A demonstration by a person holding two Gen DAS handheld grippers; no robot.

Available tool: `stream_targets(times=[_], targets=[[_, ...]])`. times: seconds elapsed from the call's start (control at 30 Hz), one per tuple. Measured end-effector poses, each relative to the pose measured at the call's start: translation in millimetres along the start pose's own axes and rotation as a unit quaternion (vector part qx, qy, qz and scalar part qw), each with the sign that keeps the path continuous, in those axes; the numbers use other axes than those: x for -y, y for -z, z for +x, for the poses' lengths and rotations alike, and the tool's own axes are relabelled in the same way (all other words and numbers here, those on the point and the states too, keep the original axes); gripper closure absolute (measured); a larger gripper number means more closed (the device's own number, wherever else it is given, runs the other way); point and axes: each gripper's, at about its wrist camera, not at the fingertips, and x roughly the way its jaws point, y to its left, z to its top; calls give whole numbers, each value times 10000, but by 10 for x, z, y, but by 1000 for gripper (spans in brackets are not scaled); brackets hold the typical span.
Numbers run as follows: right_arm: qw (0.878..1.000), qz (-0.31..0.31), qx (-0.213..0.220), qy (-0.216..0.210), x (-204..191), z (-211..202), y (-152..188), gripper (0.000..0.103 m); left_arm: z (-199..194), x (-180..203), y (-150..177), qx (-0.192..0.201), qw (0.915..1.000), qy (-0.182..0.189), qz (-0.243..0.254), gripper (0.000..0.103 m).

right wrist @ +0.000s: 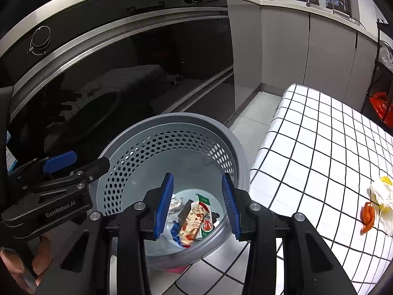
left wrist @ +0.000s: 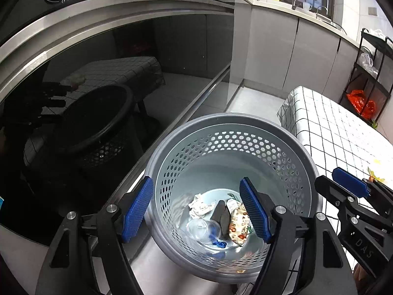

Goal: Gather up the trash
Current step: 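Move both grippers back over the table toward the plastic bag and orange peel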

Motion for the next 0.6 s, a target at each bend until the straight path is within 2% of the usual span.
stream_targets(times=[0.37,0.6], targets=[[10000,57,43,20,32,-78,28,64,-54,42,7,98,9999,4,39,31],[9999,115,65,71,66,-164,89,60,-130,87,26,239,9997,9,74,24]])
